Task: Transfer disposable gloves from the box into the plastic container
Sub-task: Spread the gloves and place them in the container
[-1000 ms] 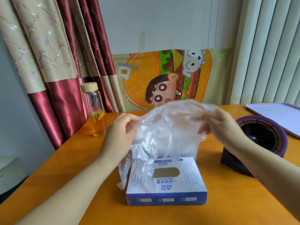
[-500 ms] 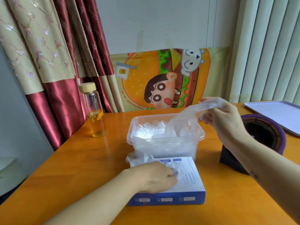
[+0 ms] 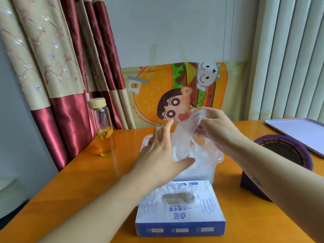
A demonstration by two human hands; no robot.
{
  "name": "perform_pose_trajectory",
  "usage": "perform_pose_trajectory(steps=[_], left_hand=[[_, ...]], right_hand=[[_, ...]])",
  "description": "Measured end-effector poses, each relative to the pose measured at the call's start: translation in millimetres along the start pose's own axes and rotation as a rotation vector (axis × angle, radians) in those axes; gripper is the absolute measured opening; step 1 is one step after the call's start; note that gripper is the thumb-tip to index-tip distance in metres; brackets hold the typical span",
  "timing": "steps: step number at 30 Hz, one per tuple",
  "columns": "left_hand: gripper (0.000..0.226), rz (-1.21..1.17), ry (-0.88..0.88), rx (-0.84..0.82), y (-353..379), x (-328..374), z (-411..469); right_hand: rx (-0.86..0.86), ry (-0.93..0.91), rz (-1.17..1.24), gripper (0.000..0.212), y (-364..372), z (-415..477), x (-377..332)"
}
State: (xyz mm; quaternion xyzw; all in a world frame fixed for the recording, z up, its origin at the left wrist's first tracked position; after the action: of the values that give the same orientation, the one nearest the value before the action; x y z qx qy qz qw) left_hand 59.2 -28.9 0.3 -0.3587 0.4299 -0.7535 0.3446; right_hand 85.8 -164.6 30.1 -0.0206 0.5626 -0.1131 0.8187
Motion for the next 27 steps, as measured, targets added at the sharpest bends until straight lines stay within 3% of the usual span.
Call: perform_pose_trajectory(steps=[3, 6, 10, 13, 16, 20, 27], left_hand=[[0.046, -0.36, -0.006, 0.36, -30.3, -16.4, 11.8], [0.024, -0.658, -0.083, 0.482, -60.5, -47.9, 27.4], [0.012, -0.814, -0.137, 0.395, -76.5, -69.2, 54.9], [0.015, -0.8, -0.205, 0.326, -75.4, -77.3, 76.5], [0.022, -0.681, -0.228, 0.247, -69.6, -78.1, 97.3], [0.023, -0.555, -0.22, 0.09, -49.1, -73.4, 117.8], [0.025, -0.52, -0.208, -0.17, 15.2, -71.6, 143.9]], right_hand=[[-0.065, -0.071, -0.018, 0.033, 18.6, 5.9, -22.9], [-0.096, -0.147, -0.108, 0.023, 13.3, 17.4, -44.3], [-0.24, 0.01, -0.278, 0.039, 9.1, 35.9, -29.4], [-0.184, -0.012, -0.33, 0.059, 2.5, 45.5, -22.1], [-0.005, -0.215, -0.275, 0.048, -12.0, 44.2, -35.0], [-0.035, -0.434, -0.352, 0.028, -9.0, 36.3, -39.4], [-0.288, -0.265, -0.661, 0.034, 8.5, 56.2, 15.1]])
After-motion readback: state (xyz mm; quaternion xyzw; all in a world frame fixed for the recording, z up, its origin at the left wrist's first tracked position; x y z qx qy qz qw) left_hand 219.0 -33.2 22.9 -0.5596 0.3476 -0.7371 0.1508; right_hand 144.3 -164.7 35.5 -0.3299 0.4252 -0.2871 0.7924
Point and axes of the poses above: each hand's wrist, its own z-axis towards the middle knuckle, its own y-axis out of the palm, x = y × z, the point moved 9 cm from there along z, towards the middle knuckle, and after that the axes turned 4 degrees about z, right-handed, at the moved point
